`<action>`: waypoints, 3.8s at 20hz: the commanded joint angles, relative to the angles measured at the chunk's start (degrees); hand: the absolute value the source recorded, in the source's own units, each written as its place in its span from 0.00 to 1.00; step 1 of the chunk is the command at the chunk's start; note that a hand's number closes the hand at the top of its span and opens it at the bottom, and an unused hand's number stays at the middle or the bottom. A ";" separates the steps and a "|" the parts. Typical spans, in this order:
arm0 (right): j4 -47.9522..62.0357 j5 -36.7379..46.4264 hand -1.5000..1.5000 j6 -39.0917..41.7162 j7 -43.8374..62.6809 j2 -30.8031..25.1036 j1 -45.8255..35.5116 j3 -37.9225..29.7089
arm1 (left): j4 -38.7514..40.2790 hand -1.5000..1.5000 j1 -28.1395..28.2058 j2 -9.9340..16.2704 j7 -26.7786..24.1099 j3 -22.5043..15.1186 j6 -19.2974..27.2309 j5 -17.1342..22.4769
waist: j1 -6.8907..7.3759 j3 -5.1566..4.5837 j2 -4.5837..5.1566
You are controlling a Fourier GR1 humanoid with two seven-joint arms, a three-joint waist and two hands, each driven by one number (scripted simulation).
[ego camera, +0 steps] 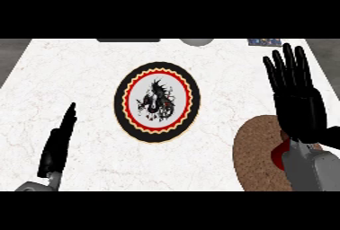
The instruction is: Pick the can from the placemat and place it in the plate
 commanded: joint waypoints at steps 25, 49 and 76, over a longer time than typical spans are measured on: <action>14.22 18.31 0.00 12.42 -2.43 -27.86 20.62 -7.92 | -1.21 0.50 -0.23 -6.96 1.58 0.61 -3.54 3.62 | 0.45 -0.18 -0.43; 19.85 35.06 0.00 33.31 13.36 -32.59 7.84 2.35 | -2.10 0.50 -3.93 -9.54 7.36 4.74 -4.70 -1.81 | 0.03 -0.13 -0.58; 22.69 53.91 1.00 34.21 5.07 -21.29 6.20 -1.42 | -6.16 0.50 1.25 -14.17 8.32 12.82 -13.77 -6.68 | 0.02 -0.15 -0.63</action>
